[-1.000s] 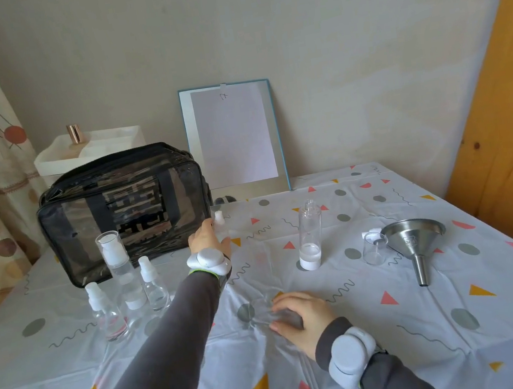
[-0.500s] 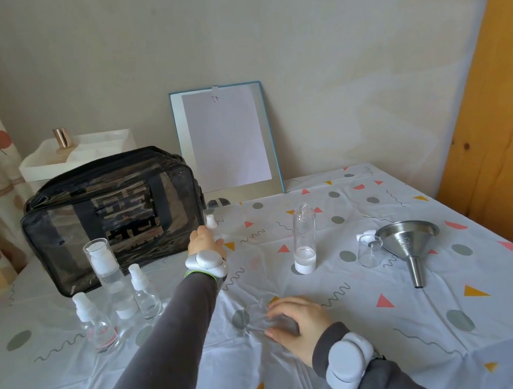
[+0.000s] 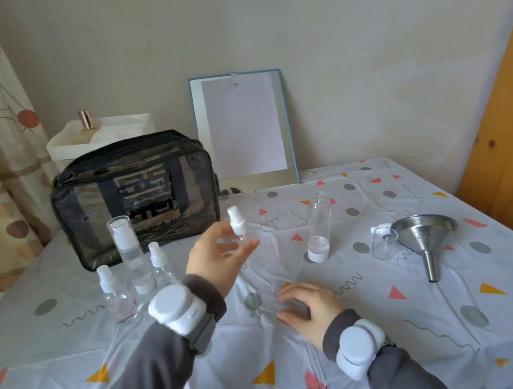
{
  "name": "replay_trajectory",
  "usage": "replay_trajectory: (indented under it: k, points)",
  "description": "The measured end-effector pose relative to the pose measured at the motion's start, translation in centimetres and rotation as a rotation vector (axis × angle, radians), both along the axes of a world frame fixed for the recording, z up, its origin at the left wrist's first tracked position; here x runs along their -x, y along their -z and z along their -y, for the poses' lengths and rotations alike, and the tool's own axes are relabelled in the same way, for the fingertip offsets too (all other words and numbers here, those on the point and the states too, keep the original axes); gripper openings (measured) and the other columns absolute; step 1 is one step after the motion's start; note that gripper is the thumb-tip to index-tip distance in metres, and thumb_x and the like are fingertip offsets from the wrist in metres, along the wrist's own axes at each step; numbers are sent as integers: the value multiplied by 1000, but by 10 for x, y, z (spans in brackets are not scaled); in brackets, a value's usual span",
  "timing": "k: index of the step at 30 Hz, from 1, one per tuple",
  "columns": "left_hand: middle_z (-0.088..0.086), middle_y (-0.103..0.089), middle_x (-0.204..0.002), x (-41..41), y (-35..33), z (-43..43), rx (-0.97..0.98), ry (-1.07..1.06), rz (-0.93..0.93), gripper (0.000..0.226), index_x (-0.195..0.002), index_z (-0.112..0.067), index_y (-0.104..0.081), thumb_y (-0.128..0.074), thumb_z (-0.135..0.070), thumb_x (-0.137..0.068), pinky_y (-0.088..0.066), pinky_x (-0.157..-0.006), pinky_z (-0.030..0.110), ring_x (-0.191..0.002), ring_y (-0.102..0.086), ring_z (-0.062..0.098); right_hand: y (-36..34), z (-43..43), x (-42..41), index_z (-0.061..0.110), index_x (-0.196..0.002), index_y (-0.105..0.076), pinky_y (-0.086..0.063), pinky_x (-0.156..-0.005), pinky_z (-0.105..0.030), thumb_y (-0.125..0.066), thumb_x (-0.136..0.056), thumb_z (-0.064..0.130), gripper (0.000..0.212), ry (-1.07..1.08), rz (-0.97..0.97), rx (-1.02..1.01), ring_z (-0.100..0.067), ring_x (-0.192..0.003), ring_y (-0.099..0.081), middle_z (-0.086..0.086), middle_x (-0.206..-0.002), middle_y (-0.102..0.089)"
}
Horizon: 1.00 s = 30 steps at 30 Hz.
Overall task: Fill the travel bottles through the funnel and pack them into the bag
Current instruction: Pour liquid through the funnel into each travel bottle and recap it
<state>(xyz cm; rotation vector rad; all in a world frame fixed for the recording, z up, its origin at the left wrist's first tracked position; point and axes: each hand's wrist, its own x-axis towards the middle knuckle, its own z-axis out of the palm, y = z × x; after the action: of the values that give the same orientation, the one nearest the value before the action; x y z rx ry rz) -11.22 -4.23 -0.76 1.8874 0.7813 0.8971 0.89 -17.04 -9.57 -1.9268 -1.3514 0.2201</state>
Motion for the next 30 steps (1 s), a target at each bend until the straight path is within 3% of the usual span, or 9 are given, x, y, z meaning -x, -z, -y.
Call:
replay_trajectory:
  k: [3, 10, 14, 19, 23, 26, 30]
  points:
    - [-11, -64, -93, 26, 11, 18, 51, 68, -42, 25, -93, -29, -59, -75, -27, -74, -47, -64, 6, -84, -62, 0, -2, 1, 4, 10, -105, -67, -27, -87, 3, -68, -82, 22, 26, -13, 2, 9, -8, -111, -52, 2, -117, -59]
    - [-3, -65, -97, 41, 43, 33, 127, 121, -54, 25, -91, -27, -62, -76, -15, -74, -52, -75, 19, -88, -66, 14, -6, -1, 3, 10, -102, -68, -30, -88, -3, -69, -81, 23, 25, 16, 15, 12, -13, -108, -55, 0, -114, -62]
    - [-3, -64, -97, 45, 50, 37, 142, 119, -41, 27, -89, -28, -61, -76, -13, -73, -52, -72, 15, -88, -65, 12, -7, 1, 6, 9, -103, -68, -26, -86, 1, -70, -80, 21, 26, 27, 15, 20, -14, -109, -55, -1, -115, -63]
    - [-6, -61, -93, 44, 56, 46, 56, 89, -31, 32, -85, -36, -57, -77, -13, -73, -49, -65, 8, -82, -63, 5, -9, 2, 7, 10, -109, -66, -25, -88, 0, -67, -83, 24, 30, 15, 36, 58, -14, -115, -52, -1, -121, -59]
    - [-9, -58, -89, 43, 59, 51, -71, 61, -56, 33, -84, -39, -54, -77, -17, -73, -47, -61, 6, -77, -60, -1, -12, 3, 8, 15, -119, -58, -31, -89, -11, -62, -86, 22, 34, 28, 37, 91, -16, -114, -51, -1, -121, -58]
    - [-8, -58, -88, 43, 59, 51, -63, 45, -37, 29, -85, -33, -58, -78, -18, -72, -46, -61, 6, -76, -60, -1, -29, 3, 14, 17, -108, -64, -37, -86, -8, -60, -88, 16, 21, 106, -103, -112, -10, -104, -57, 2, -107, -65]
    - [-11, -57, -86, 41, 62, 50, -110, 6, -46, 28, -86, -30, -58, -79, -23, -69, -49, -61, 8, -77, -58, -4, -53, 1, 37, 36, -84, -66, -43, -77, -5, -61, -86, 28, 10, 43, -327, -247, 8, -87, -58, 18, -88, -66]
